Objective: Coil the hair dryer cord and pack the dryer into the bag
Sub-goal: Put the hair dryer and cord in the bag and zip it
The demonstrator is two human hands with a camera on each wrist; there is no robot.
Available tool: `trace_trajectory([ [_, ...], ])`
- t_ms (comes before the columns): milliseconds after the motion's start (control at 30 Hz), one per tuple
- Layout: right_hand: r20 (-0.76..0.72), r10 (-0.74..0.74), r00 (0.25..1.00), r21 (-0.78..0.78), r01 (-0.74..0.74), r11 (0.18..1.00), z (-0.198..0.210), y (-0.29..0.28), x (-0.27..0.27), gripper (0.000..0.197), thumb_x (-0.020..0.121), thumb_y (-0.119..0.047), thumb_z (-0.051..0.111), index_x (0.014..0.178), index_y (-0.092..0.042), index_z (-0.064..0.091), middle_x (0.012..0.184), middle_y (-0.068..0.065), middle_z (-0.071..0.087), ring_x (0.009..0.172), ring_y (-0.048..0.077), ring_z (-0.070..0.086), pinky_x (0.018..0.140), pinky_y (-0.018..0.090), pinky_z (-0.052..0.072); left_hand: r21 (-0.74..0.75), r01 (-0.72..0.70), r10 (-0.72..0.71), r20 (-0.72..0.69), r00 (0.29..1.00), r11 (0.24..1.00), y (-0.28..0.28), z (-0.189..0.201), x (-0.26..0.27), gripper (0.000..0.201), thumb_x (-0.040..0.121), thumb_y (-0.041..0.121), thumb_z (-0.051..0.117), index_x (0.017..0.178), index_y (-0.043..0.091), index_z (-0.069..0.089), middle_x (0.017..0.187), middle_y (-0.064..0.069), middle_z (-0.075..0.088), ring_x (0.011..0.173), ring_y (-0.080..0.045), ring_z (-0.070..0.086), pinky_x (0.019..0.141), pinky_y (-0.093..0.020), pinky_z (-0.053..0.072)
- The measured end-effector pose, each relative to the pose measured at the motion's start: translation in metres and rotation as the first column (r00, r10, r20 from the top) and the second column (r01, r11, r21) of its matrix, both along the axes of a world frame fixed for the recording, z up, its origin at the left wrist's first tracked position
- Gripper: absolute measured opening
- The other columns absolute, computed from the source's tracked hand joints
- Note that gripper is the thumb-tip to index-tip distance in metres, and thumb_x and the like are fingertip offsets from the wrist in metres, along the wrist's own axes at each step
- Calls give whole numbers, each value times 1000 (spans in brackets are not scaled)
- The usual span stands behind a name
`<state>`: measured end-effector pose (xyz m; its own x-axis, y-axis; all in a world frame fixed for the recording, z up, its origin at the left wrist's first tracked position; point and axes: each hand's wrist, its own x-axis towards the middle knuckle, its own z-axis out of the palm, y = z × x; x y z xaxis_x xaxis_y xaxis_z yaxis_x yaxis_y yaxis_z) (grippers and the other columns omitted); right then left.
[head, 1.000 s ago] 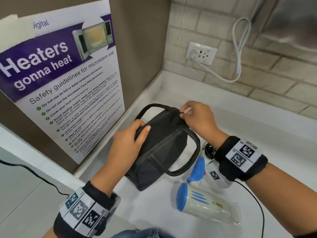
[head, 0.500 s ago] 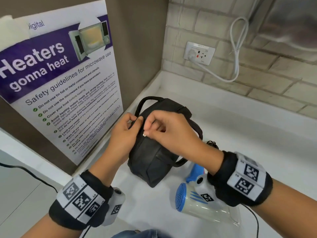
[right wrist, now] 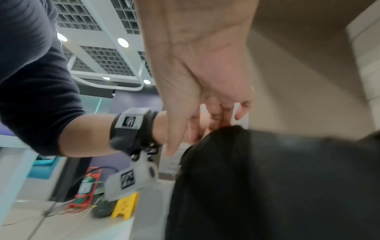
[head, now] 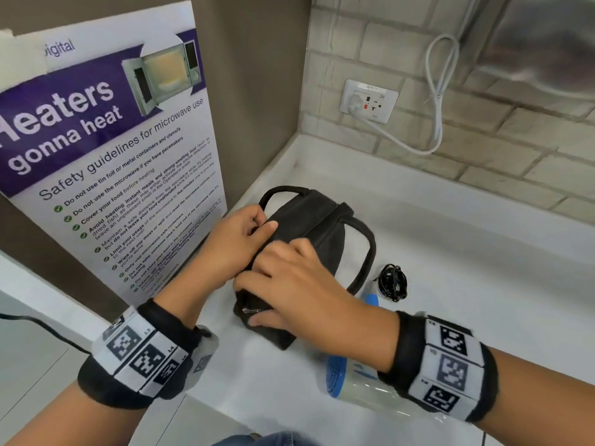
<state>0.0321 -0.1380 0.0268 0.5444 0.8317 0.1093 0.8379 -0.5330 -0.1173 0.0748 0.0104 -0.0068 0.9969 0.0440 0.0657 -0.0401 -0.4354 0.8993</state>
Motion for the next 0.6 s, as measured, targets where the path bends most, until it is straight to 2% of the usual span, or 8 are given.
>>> trace_trajectory([
  [100,-25,-138,990,-187,131,974,11,-18,10,70,62,-48,76,123,-25,51,113,8,54,114,29,45,99,46,25,167,3,-8,30,1000,986,7,4,0,24,89,26,59,74,11,50,55,0,50,48,-9,40,53,-27,32],
  [133,-22,-171,985,-224,162,961,10,-24,12,65,65,-44,75,123,-25,52,111,9,56,114,31,48,102,48,22,219,-12,2,47,999,976,10,5,0,22,90,27,59,76,11,51,58,-1,54,53,-11,46,55,-29,35],
  [200,30,-175,984,-238,177,955,4,-35,15,36,76,-24,67,110,-24,59,89,5,62,95,29,60,102,46,25,322,-84,51,110,993,943,16,7,1,20,91,27,57,80,10,53,68,-5,60,64,-21,53,59,-33,36],
  [267,77,-189,979,-186,200,962,0,-46,12,26,72,-12,47,85,-25,66,64,-2,59,65,23,63,91,39,42,428,-201,124,200,972,881,19,7,5,18,92,26,54,84,10,52,69,-7,58,65,-26,52,57,-32,32],
  [333,70,-176,982,-197,186,962,-2,-53,6,29,66,-14,38,70,-25,64,55,-5,57,51,20,59,77,33,51,471,-274,168,254,952,838,22,7,8,17,94,23,52,85,8,51,65,-7,53,60,-27,48,58,-31,31],
  [433,66,-131,989,-224,142,964,-4,-62,-2,22,48,-8,46,58,-24,58,48,-6,52,41,18,51,59,26,50,483,-331,220,273,937,811,27,5,12,19,94,21,50,80,10,46,59,-7,47,55,-28,46,54,-33,31],
  [500,50,-123,991,-210,131,969,-5,-65,-1,23,43,-6,48,56,-22,56,48,-6,50,39,18,49,56,26,50,486,-347,237,275,932,802,26,3,12,19,94,23,49,81,9,46,59,-9,48,57,-32,51,53,-37,36],
  [600,59,-142,988,-108,147,983,-8,-64,3,17,55,-8,54,64,-22,60,52,-5,52,47,20,54,60,28,48,479,-346,225,292,929,807,16,6,7,18,92,28,53,89,10,52,71,-10,62,68,-34,60,61,-43,50],
])
